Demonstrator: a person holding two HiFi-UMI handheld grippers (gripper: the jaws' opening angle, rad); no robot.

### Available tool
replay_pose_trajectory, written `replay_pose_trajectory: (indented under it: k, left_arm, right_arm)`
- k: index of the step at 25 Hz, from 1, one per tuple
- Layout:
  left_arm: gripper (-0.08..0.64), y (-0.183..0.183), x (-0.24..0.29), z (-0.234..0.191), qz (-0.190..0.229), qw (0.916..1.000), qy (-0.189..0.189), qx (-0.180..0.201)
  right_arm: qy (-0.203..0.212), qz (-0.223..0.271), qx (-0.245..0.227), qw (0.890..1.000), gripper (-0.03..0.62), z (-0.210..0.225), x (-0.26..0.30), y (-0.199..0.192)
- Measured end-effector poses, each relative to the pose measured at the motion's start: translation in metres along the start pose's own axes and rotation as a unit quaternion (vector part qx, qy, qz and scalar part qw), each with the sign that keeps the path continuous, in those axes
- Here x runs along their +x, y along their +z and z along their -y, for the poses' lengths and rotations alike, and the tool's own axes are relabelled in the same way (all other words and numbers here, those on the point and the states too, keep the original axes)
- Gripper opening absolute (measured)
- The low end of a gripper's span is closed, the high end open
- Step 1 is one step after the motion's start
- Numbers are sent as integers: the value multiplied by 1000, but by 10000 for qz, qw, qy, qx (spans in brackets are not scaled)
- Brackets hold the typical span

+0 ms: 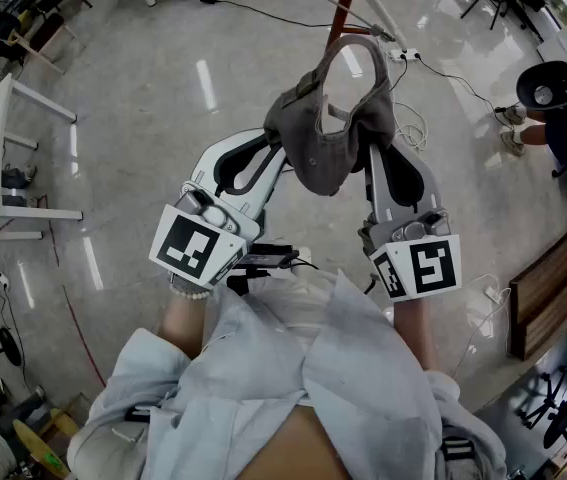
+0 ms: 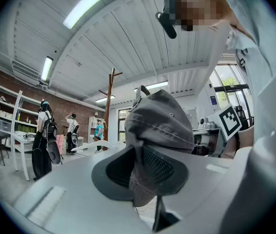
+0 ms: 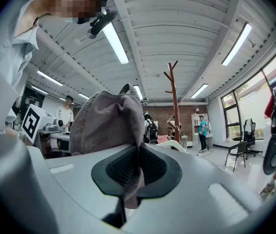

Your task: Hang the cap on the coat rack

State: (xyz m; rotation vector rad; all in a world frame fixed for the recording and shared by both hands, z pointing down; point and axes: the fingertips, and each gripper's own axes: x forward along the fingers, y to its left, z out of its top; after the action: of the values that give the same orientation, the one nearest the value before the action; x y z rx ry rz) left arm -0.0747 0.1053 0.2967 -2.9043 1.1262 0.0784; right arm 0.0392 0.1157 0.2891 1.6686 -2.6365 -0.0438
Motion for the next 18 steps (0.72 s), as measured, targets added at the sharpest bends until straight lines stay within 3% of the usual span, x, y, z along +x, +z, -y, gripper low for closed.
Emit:
replay_pose_trajectory:
  k: [18]
  left_arm:
    - [57, 2, 0, -2, 143, 9995, -273, 93]
  right_arm:
    - [-277, 96, 64, 9996, 15, -1, -2, 1]
